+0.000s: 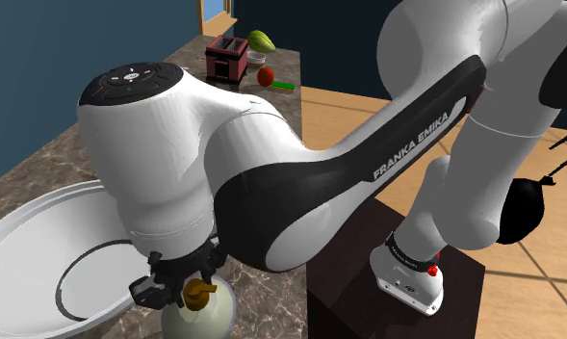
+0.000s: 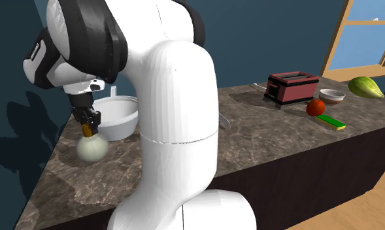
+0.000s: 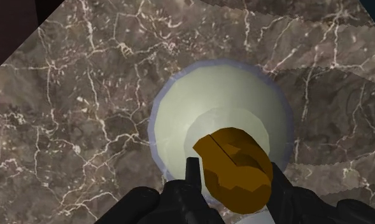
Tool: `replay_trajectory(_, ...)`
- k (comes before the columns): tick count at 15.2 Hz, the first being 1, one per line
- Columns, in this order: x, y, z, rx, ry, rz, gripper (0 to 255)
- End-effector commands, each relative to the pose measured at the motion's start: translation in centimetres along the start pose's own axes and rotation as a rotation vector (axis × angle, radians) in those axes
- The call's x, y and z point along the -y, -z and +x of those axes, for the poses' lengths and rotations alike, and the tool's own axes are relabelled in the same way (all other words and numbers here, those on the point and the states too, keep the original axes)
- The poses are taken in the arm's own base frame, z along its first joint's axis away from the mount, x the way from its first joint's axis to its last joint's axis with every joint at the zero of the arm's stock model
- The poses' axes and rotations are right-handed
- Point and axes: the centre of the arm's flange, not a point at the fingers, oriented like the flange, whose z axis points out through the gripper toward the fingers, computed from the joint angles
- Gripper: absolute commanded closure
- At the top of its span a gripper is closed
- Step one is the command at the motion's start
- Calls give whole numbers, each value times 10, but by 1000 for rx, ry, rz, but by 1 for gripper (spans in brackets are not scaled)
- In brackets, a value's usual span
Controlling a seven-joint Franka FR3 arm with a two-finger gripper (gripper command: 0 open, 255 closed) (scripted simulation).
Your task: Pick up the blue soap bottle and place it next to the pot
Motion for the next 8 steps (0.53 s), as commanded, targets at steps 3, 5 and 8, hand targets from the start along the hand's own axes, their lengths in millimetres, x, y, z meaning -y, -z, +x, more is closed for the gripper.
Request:
replay_trajectory(3, 0, -23, 1, 0, 0, 1, 255)
replay_trajectory(5, 0, -23, 1, 0, 0, 1, 255)
replay_trajectory(8, 0, -23, 1, 0, 0, 1, 255)
